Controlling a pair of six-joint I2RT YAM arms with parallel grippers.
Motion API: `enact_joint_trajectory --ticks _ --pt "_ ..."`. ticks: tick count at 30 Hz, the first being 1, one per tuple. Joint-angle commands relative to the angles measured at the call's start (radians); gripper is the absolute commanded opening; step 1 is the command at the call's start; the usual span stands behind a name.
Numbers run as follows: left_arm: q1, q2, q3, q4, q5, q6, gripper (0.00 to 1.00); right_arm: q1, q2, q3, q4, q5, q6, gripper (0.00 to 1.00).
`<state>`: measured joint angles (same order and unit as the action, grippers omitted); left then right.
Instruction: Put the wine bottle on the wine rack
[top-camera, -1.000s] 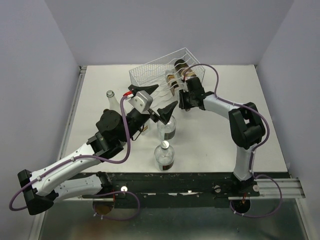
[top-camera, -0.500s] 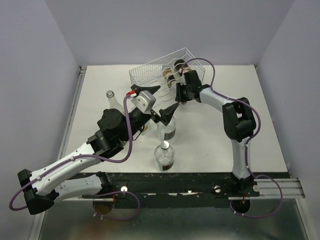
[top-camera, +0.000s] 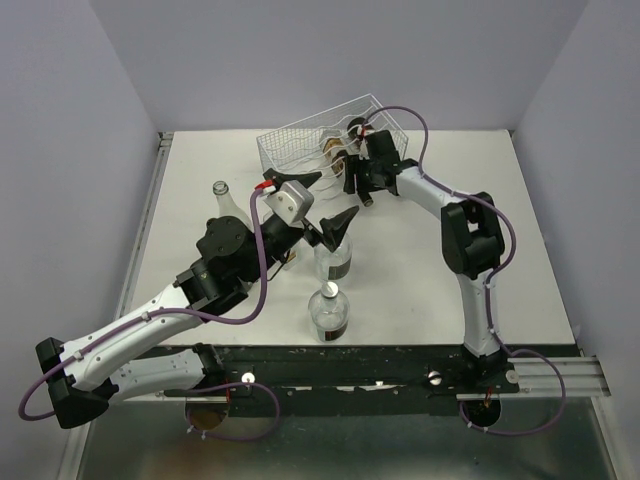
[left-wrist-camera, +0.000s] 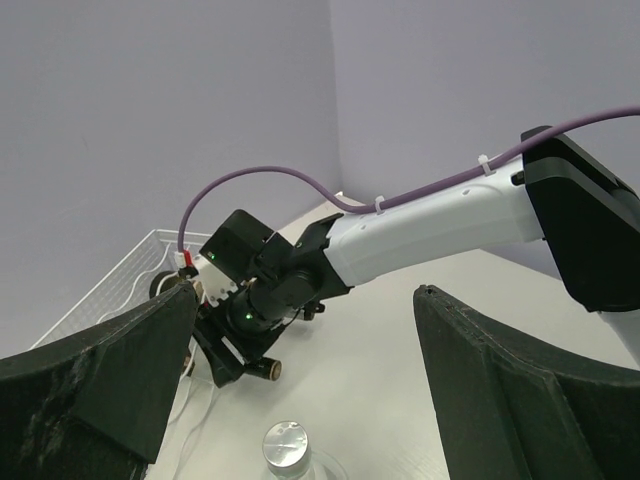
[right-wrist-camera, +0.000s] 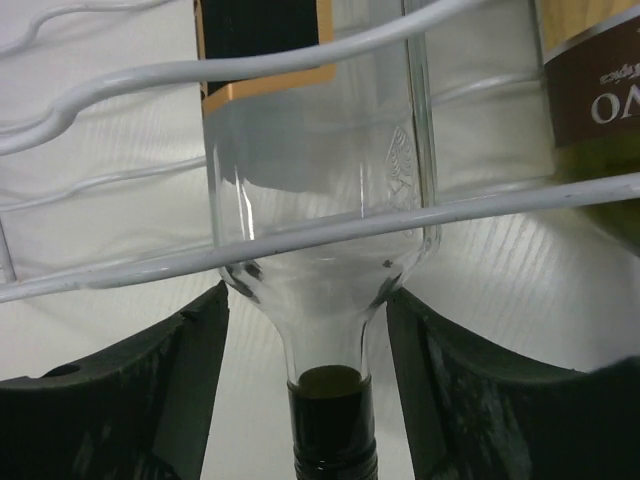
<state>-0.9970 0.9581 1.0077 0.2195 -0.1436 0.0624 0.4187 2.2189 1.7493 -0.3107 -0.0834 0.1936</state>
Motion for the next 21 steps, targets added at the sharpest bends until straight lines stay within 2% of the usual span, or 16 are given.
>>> enact_joint_trajectory --ticks 1,9,21 --pt "-0.002 -0.012 0.025 -0.012 0.013 0.001 0.99 -0.004 -0.065 -0.006 0.093 0.028 0.015 0.76" --pt "-0.002 -0.022 0.022 -0.012 -0.002 0.028 0.99 -0.006 -0.272 -0.183 0.091 0.025 0.041 0.83" --pt "-0.002 -0.004 0.061 -0.048 -0.114 0.027 0.99 -0.006 -0.648 -0.304 -0.077 -0.196 -0.006 0.89"
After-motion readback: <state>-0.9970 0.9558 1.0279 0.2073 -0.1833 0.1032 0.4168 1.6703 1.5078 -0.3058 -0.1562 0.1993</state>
